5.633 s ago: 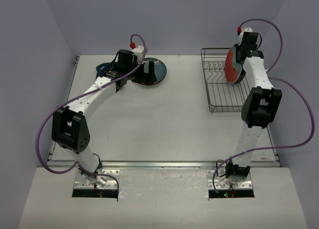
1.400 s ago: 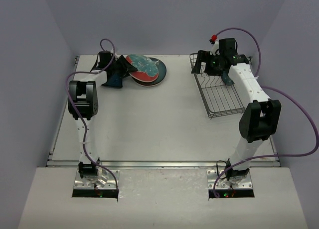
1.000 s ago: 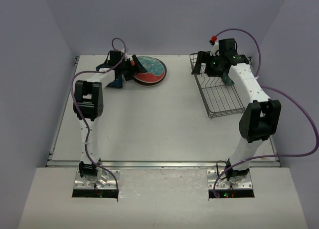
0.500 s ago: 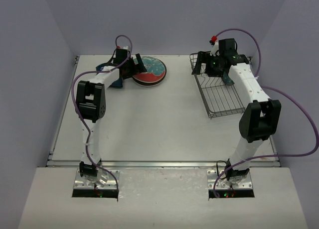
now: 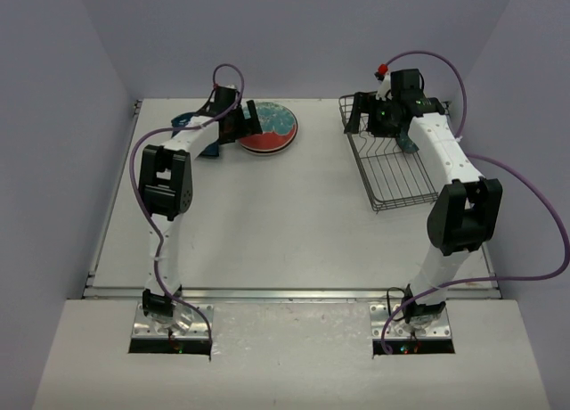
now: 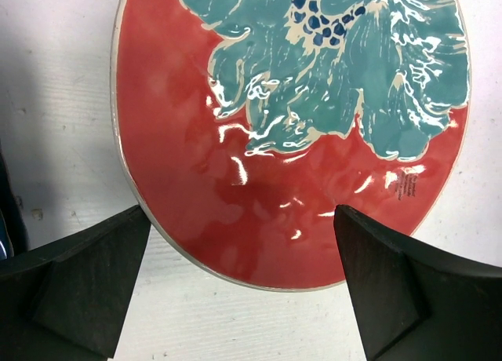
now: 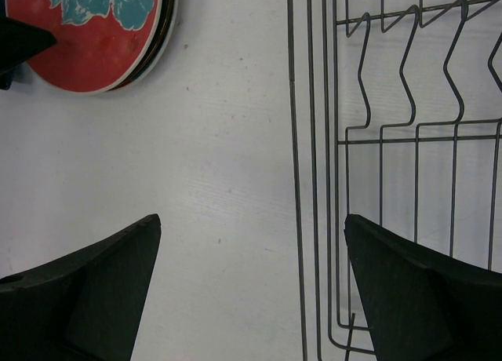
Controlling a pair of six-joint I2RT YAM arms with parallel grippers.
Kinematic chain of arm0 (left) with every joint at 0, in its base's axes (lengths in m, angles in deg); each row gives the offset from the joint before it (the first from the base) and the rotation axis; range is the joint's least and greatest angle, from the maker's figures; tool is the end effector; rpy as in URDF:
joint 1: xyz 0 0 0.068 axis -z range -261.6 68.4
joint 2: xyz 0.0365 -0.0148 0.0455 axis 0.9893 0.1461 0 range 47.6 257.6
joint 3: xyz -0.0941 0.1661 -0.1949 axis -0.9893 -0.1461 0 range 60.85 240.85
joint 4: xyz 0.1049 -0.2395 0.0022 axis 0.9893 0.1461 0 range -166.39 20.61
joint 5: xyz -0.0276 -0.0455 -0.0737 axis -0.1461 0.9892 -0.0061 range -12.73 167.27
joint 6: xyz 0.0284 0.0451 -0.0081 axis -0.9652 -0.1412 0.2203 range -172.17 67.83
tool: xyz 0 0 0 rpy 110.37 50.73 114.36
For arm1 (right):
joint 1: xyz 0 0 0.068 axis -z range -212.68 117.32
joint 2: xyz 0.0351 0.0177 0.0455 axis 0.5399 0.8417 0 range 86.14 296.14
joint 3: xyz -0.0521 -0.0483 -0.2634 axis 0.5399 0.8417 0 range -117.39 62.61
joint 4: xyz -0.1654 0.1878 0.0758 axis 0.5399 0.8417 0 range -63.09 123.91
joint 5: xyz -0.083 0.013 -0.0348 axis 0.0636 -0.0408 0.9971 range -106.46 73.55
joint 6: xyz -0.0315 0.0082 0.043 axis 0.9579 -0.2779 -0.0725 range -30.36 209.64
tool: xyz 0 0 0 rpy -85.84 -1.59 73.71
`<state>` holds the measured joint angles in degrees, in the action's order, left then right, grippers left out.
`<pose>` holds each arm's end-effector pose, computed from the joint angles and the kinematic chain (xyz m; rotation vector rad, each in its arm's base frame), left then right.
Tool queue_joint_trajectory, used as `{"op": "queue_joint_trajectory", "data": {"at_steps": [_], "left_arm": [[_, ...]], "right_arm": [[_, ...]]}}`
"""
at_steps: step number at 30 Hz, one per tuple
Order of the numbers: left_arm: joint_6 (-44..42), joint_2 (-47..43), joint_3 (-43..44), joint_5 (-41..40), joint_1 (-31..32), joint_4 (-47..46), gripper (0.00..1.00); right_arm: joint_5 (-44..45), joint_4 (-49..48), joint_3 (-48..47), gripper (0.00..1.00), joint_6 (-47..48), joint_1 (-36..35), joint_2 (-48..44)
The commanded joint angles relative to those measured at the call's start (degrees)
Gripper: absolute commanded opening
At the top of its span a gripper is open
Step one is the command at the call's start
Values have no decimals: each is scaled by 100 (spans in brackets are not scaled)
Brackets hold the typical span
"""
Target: Unload the plates from the dish rack
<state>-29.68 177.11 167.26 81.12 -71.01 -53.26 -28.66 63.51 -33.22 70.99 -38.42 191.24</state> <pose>0.5034 -0.0966 0.1971 -0.2171 2.3949 -0.3523 0.4132 0.0490 0.3100 0.1659 2.3899 0.4550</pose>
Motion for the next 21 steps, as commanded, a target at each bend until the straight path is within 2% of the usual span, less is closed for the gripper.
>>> {"op": "queue_joint_trajectory", "data": {"at_steps": [1,7,11,13,17,21], "left_arm": [[-338,-309,155,222,65,-264,100],[-849,-1118,-326,153,102,-464,100],[-1162,-2042,-1042,-26,165,-729,100],[-1414,-2434,-1594,86,222,-876,100],[-1647,-3054,-2189,104,314,-1124,100],[-1959,-3464,-2533,421,380,-1180,100]], "right_arm": [[286,-153,-172,99,255,2,-303],[1015,-284,-324,99,653,2,-449],[2369,-601,-426,96,1402,24,-463],[2770,-805,-411,93,1704,113,-439],[2978,-980,-561,88,2080,399,-274],[2898,-997,-999,88,2169,882,201]]}}
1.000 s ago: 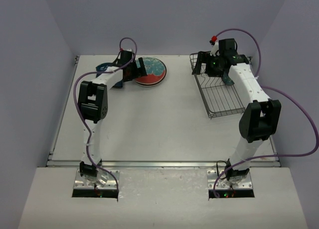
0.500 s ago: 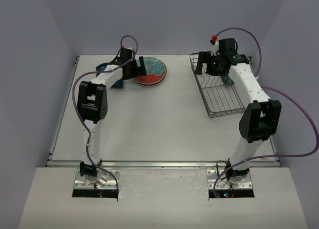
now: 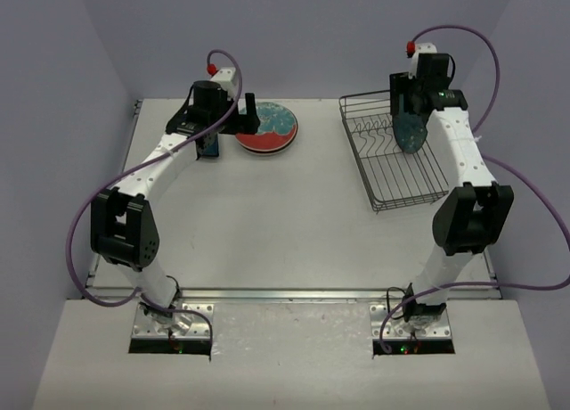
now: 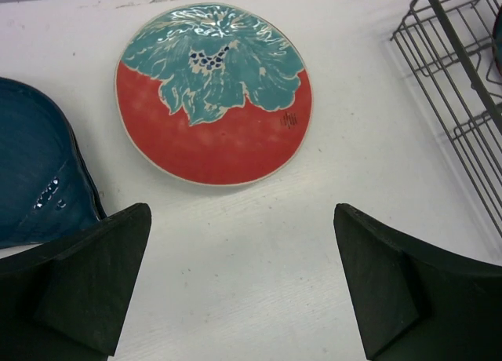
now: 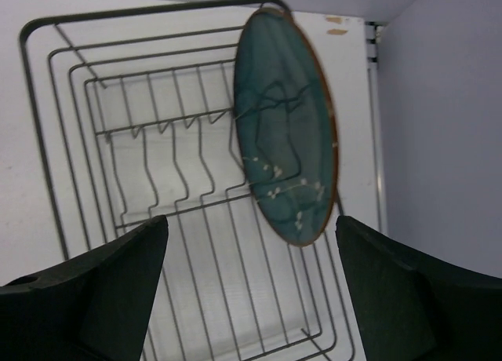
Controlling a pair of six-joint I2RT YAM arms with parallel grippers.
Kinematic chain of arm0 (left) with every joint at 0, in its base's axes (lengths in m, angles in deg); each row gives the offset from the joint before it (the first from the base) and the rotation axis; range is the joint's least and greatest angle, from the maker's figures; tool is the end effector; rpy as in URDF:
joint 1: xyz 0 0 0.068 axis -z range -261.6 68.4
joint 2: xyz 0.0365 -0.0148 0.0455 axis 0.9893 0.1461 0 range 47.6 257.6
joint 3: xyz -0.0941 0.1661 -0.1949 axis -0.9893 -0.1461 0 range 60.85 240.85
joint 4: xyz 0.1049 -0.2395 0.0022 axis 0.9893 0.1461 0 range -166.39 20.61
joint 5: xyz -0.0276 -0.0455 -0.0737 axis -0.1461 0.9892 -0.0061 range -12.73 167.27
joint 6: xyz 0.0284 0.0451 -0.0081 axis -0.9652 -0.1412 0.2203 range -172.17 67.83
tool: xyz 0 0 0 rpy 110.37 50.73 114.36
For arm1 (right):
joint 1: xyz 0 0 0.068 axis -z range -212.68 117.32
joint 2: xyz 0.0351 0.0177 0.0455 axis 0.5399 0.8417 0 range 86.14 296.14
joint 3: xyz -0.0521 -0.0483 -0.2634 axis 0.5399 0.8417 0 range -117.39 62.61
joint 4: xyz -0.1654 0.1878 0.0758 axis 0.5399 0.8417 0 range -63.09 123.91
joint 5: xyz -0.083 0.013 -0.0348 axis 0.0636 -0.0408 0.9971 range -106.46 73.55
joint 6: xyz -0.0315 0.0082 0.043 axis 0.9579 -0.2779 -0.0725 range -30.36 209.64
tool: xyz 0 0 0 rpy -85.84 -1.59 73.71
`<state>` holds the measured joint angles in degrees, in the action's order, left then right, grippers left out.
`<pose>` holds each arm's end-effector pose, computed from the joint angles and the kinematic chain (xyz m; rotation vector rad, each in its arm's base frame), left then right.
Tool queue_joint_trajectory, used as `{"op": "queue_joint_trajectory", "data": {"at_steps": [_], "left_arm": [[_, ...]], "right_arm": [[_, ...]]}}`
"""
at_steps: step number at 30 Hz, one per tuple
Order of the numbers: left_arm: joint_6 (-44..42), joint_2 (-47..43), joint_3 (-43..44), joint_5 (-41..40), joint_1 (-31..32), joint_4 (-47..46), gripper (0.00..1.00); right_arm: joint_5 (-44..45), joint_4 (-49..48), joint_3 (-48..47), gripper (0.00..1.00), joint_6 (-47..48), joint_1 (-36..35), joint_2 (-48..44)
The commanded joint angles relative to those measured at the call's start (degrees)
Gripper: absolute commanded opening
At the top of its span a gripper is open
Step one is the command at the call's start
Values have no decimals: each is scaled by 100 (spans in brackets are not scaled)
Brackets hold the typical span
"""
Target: Unload the plates from the dish rack
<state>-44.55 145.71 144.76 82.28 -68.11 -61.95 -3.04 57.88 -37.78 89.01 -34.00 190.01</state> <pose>0.3936 -0.0977 0.3204 0.1606 2.0779 -0.3159 0.4211 0.0014 0.3534 0.1206 2.1593 -0.2345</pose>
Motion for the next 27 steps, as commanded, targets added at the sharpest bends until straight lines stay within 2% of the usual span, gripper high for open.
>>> {"op": "queue_joint_trajectory", "data": {"at_steps": [1,8,13,16,18,20,21,24,27], "left_arm": [[-532,-381,-338,322,128,-315,100],[-676,-552,-490,221,248,-274,100],[-692,-565,-472,124,243,-214,100],[-716,-558,-481,70,251,-178,100],[-735,-547,-488,53,251,-153,100],[-736,-540,-497,68,251,-137,100],[-736,-539,-498,71,251,-123,100],[-736,-539,-513,50,251,-117,100],[-730,-518,-513,44,251,-132,100]], "right_arm": [[329,-434,-611,87,411,518,405],[70,-529,-1120,86,568,788,1196],[-110,-654,-1246,79,678,800,1653],[-157,-772,-1239,66,704,816,1832],[-153,-886,-1219,53,674,849,1881],[-155,-898,-1295,27,467,973,1958],[-137,-900,-1331,18,415,1011,2006],[-23,-891,-1419,3,353,1134,2056],[-5,-894,-1360,0,356,1220,2003]]}}
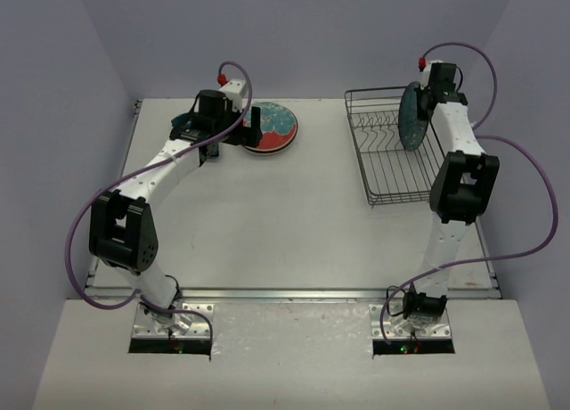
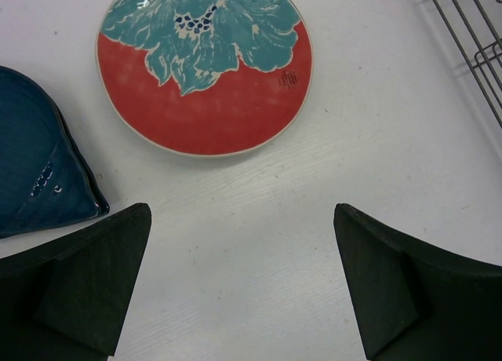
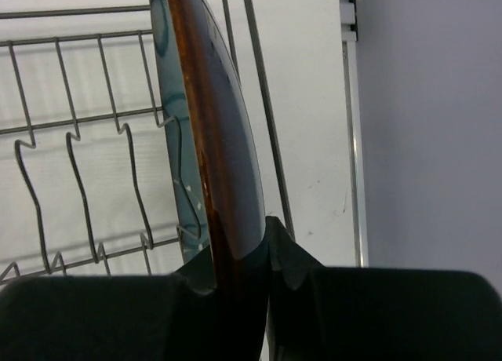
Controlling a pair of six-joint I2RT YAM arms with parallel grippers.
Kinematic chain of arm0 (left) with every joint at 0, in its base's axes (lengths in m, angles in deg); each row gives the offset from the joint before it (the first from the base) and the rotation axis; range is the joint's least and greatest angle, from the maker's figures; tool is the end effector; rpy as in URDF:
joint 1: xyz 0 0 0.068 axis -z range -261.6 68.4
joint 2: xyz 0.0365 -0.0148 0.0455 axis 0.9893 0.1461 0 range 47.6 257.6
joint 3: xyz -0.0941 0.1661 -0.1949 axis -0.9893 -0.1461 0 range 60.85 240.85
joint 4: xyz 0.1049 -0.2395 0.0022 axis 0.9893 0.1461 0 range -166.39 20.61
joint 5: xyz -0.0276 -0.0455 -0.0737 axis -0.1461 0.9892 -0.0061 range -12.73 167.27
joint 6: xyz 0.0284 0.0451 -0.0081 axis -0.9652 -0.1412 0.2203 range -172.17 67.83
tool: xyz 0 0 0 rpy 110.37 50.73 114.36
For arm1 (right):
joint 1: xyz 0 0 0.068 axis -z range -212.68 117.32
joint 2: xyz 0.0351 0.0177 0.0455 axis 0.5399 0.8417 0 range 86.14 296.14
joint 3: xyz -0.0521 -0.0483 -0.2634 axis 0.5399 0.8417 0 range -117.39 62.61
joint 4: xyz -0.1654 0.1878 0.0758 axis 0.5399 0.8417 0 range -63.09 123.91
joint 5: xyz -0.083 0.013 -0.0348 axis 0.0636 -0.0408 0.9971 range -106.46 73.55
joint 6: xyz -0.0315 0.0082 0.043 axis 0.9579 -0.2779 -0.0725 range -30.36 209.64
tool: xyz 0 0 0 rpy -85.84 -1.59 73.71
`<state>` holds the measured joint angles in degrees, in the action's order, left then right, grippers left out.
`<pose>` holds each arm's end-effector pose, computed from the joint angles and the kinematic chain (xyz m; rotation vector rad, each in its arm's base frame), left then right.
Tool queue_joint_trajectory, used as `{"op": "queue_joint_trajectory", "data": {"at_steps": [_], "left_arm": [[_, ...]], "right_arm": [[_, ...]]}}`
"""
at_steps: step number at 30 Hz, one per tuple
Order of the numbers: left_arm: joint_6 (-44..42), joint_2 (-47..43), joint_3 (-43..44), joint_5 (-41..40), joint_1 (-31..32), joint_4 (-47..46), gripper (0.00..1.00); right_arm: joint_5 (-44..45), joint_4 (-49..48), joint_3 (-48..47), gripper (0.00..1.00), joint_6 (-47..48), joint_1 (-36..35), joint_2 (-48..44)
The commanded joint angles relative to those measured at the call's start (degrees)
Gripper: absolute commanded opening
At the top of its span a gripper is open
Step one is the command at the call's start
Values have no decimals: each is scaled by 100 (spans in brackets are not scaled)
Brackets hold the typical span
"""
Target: Unload the plates from the dish rack
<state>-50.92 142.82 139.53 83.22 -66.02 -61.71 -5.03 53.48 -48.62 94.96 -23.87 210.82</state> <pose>0.3742 -0.1082 0.3074 0.3266 2.1004 -0.2843 0.4988 -0.0845 0.2619 0.1752 2.2707 -0.3563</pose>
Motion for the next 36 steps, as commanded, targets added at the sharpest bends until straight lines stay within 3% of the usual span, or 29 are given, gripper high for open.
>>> {"op": "queue_joint_trajectory", "data": {"at_steps": [1,4,16,28,36], "left_arm": [[-83,-209,15,-49,42,-166,100],[-55,-153,48,-49,42,-168,100],[77,14,174,56,42,-98,100],[156,76,166,73,42,-97,100],[162,-16,151,-83,37,-94,100]], "right_arm": [[193,-458,-247,0,-235,245,-98],[258,-452,-235,0,-234,305,-137],[-835,-518,-135,0,-315,280,-758],[621,-1599,84,0,1096,-211,-1245],[1220,-1769,84,0,1293,-598,-1432]]}}
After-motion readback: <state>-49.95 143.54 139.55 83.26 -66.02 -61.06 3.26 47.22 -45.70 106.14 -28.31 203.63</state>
